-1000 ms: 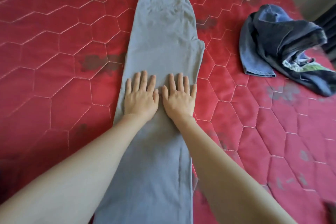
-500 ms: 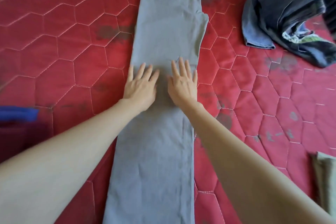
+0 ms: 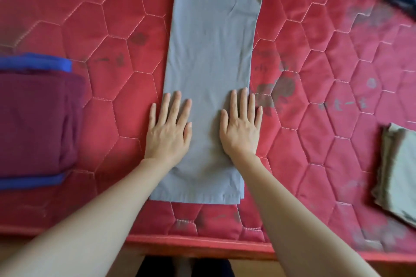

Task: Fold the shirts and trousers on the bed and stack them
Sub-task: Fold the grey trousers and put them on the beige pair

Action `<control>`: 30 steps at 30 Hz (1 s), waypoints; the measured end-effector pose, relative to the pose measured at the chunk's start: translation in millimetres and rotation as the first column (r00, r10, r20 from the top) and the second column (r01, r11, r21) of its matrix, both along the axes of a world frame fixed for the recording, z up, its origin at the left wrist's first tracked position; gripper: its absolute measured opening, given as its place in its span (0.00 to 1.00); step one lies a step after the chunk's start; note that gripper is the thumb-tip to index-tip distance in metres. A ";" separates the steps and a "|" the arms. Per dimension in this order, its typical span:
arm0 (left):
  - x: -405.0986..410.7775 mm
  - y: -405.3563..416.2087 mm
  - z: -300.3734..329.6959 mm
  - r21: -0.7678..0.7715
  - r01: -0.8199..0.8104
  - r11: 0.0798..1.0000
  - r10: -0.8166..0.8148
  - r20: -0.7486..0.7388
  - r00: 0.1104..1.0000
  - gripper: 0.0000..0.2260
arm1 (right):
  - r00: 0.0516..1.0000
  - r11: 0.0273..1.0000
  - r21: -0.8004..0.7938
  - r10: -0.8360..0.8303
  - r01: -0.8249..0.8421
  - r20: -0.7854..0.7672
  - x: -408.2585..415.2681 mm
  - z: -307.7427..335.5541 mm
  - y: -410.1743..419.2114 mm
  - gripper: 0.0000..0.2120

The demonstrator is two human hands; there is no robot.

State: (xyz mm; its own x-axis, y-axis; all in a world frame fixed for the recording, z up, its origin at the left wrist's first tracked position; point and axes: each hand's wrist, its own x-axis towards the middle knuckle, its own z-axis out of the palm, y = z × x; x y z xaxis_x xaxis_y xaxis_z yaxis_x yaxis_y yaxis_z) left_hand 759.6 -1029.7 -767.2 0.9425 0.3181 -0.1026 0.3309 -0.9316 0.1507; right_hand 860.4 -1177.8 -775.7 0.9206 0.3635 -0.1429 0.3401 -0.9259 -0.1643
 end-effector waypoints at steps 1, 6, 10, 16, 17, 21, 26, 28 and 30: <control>-11.8 -3.7 1.4 -0.008 0.001 1.000 -0.001 -0.001 1.000 0.25 | 1.000 1.000 -0.002 -0.001 0.001 -0.013 -10.2 1.6 -7.0 0.28; -63.7 -22.2 8.5 0.018 0.026 1.000 -0.024 -0.104 0.994 0.27 | 0.997 0.999 -0.015 -0.043 0.042 -0.064 -74.8 12.7 -42.5 0.29; -89.6 -47.1 14.9 0.043 0.091 0.995 -0.083 -0.172 0.982 0.28 | 1.000 1.000 -0.007 0.019 -0.019 -0.025 -115.5 18.6 -46.5 0.27; -134.1 -46.8 17.4 -0.013 0.229 0.973 -0.228 -0.170 0.959 0.30 | 0.948 0.952 -0.066 0.287 -0.297 -0.138 -140.3 21.0 -74.9 0.30; -139.4 -44.7 18.7 -0.013 0.257 0.966 -0.254 -0.188 0.949 0.30 | 0.943 0.950 -0.068 0.290 -0.304 -0.162 -142.5 24.2 -81.5 0.31; -138.9 -36.2 29.3 -0.037 0.275 0.961 -0.276 -0.213 0.937 0.33 | 0.924 0.939 -0.044 0.328 -0.342 -0.196 -146.6 36.8 -95.2 0.37; -131.2 -17.5 35.9 -0.062 0.371 0.926 -0.376 -0.088 0.923 0.31 | 0.918 0.928 0.158 0.362 -0.338 -0.162 -134.8 45.1 -100.0 0.38; -128.6 -8.2 35.8 -0.060 0.411 0.910 -0.414 -0.047 0.909 0.30 | 0.918 0.911 0.186 0.388 -0.369 -0.082 -130.5 46.8 -100.4 0.34; -126.0 -1.6 35.0 0.006 0.474 0.880 -0.474 0.015 0.880 0.28 | 0.897 0.883 0.163 0.441 -0.441 0.035 -123.6 45.5 -100.6 0.29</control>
